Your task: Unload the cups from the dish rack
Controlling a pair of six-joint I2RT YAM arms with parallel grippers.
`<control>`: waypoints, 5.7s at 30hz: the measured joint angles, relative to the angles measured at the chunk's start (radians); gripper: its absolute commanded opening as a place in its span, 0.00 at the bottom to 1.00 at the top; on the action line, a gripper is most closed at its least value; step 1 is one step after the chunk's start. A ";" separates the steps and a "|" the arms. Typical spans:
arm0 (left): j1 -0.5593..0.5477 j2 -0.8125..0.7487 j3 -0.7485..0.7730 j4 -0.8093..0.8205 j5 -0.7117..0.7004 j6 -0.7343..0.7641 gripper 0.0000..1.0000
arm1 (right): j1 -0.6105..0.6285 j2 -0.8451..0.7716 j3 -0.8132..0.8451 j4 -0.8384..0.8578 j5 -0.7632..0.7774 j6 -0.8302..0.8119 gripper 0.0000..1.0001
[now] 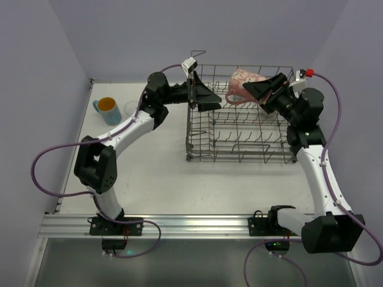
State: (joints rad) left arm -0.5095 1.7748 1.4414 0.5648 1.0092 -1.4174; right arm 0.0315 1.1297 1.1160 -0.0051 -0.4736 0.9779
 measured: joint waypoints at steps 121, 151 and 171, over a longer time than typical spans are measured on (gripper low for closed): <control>-0.098 -0.013 0.002 -0.044 -0.194 0.100 0.00 | 0.042 -0.042 -0.127 0.250 -0.204 -0.058 0.99; -0.010 0.008 -0.016 0.105 -0.083 0.042 0.00 | 0.045 -0.068 -0.196 0.253 -0.252 -0.084 0.45; -0.018 0.030 0.108 -0.034 0.098 0.217 0.62 | 0.021 -0.049 -0.076 0.063 -0.302 -0.160 0.00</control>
State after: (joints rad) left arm -0.5270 1.8050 1.5494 0.5308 1.1076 -1.1999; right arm 0.0525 1.0805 1.0401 0.0574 -0.7757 0.8177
